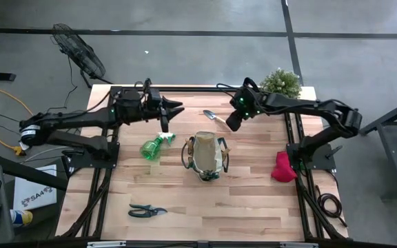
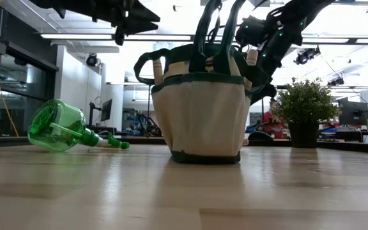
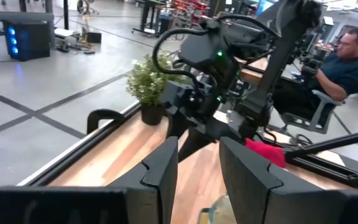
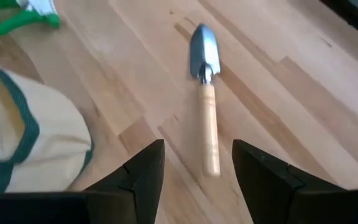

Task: Pick & Place Garden tools in Gardening bag
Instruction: Put the brown trowel into the white gardening bag

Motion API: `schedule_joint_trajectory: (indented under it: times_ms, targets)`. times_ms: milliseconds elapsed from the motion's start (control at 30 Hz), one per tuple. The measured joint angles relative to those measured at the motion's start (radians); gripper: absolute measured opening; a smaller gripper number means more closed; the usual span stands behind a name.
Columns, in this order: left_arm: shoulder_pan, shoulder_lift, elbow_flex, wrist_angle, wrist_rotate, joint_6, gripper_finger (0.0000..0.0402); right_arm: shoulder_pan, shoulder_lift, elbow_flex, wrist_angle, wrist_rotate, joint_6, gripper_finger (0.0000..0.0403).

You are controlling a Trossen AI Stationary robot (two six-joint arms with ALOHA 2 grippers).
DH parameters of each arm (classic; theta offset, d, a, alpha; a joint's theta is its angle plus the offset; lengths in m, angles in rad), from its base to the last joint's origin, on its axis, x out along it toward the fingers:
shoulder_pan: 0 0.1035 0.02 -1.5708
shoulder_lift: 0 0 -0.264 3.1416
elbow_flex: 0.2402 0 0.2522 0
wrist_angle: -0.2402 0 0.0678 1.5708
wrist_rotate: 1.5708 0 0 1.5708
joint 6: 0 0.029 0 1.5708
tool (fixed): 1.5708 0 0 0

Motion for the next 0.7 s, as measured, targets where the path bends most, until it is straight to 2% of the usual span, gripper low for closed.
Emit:
schedule_joint_trajectory:
  times_ms: [200, 367, 700]
  targets:
    - [0.108, -0.002, 0.000, -0.009, 0.137, -0.005, 0.0115, -0.016, 0.034, 0.003, 0.072, 0.000, 0.001, 0.0181]
    - [0.182, -0.002, 0.000, -0.016, 0.224, -0.008, 0.0115, -0.024, 0.087, 0.081, 0.042, 0.002, -0.003, 0.0181]
    - [0.288, -0.002, 0.000, -0.024, 0.362, -0.008, 0.0115, -0.054, 0.309, 0.366, -0.233, 0.003, -0.018, 0.0181]
